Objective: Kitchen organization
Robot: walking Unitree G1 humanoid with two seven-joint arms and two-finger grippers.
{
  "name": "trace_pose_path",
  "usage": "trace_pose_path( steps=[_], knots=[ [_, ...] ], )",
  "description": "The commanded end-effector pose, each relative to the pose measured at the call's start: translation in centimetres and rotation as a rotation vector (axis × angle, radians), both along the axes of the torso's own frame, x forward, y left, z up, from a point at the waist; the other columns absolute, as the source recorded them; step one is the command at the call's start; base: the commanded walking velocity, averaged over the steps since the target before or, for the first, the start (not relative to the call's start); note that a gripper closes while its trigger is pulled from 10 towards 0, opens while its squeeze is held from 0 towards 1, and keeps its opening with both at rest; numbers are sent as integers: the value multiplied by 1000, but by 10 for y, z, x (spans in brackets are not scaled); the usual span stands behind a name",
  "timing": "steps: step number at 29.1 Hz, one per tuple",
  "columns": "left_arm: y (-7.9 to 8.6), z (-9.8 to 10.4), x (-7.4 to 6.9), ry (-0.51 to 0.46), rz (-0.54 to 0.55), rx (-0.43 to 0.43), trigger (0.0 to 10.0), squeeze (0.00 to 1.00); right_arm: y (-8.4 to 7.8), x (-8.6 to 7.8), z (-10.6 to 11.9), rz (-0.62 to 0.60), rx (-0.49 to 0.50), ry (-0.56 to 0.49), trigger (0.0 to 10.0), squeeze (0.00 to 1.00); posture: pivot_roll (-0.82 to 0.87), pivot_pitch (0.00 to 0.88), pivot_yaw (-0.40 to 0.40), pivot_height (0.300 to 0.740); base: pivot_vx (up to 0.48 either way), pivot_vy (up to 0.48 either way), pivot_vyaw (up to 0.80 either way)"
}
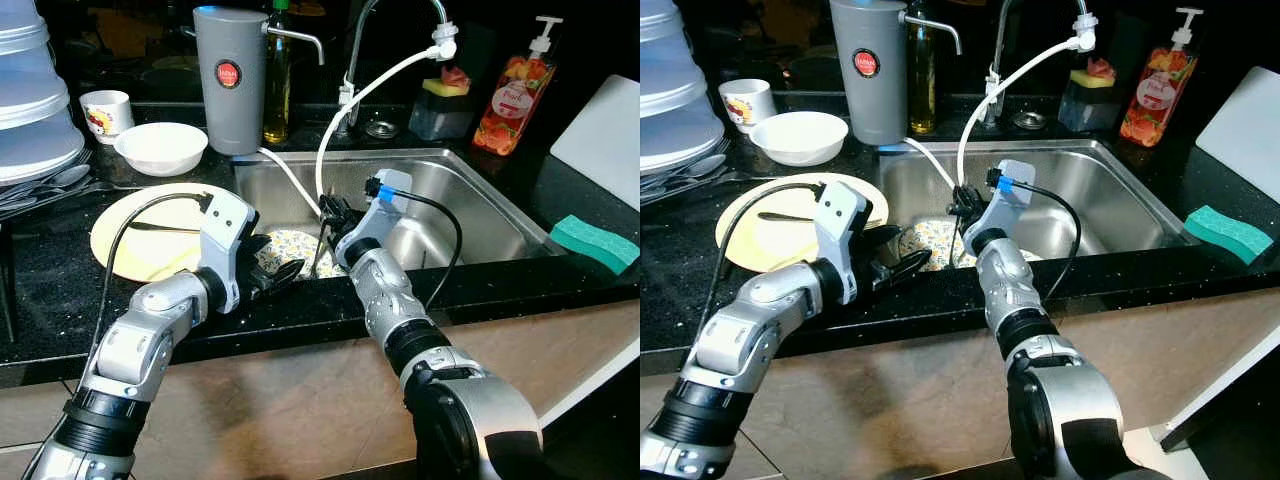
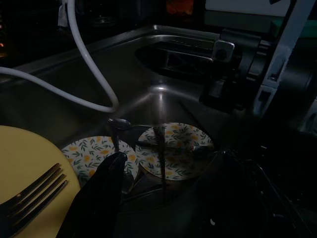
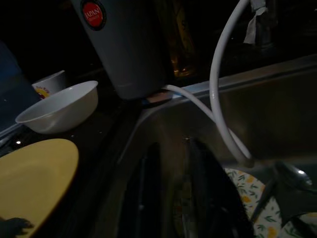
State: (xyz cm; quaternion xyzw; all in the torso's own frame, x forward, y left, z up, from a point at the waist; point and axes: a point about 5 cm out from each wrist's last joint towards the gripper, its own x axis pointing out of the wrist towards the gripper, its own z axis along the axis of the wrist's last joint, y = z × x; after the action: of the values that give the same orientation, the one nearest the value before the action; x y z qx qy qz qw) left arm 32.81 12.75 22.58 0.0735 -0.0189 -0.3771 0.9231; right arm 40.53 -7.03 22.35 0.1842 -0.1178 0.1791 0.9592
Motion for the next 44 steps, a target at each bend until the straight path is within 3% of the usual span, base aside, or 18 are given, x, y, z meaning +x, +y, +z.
trace_pose_path(
  steps=[1, 2, 8, 11, 14, 15, 22, 23, 35, 37, 40, 41, 44],
  knots=[
    [2, 0, 0, 4, 10, 11, 10000, 0, -1, 1, 2, -11, -15, -4, 10000, 769, 108, 90, -90, 740, 0, 0, 0],
    [3, 3, 2, -6, 22, -7, 10000, 0, -2, 2, 4, -14, -12, -9, 10000, 0, 108, 87, -90, 740, 0, 0, 0],
    [11, 16, 6, -85, 85, -10, 10000, 0, -5, 3, 11, -18, 0, -30, 10000, 0, 106, 69, -96, 740, 0, 0, 0],
    [37, 41, 13, -185, 191, 9, 10000, 0, -8, 3, 19, 24, 38, -60, 10000, 0, 109, 61, -100, 740, 0, 0, 0],
    [58, 50, 18, -198, 254, 36, 10000, 0, -8, 2, 20, 79, 39, -79, 10000, 0, 112, 57, -103, 740, 0, 0, 0],
    [66, 52, 19, -188, 271, 41, 10000, 1000, -8, 1, 21, 99, 36, -89, 10000, 0, 112, 55, -104, 740, 0, 0, 0],
    [95, 47, 21, -114, 282, 106, 10000, 1000, -4, -8, 17, 209, -12, -132, 10000, 0, 111, 54, -109, 740, 0, 0, 0],
    [98, 43, 21, -83, 258, 112, 10000, 0, -3, -11, 15, 237, -20, -133, 10000, 0, 112, 55, -108, 740, 0, 0, 0],
    [124, 38, 23, -12, 116, 103, 10000, 0, -5, -19, 12, 340, 83, -90, 10000, 0, 105, 64, -104, 740, 0, 0, 0],
    [135, 35, 28, -1, 168, 129, 10000, 0, -4, -21, 13, 366, 94, -92, 10000, 0, 105, 66, -106, 740, 0, 0, 0],
    [140, 32, 29, 7, 175, 168, 10000, 0, -3, -24, 13, 381, 91, -90, 10000, 0, 105, 66, -106, 740, 0, 0, 0],
    [146, 25, 31, 24, 201, 224, 10000, 0, -2, -26, 13, 399, 88, -86, 10000, 0, 105, 66, -108, 740, 0, 0, 0],
    [152, 21, 33, 37, 223, 279, 10000, 0, 0, -29, 13, 425, 85, -81, 10000, 0, 105, 66, -108, 740, 0, 0, 0]
  ],
)
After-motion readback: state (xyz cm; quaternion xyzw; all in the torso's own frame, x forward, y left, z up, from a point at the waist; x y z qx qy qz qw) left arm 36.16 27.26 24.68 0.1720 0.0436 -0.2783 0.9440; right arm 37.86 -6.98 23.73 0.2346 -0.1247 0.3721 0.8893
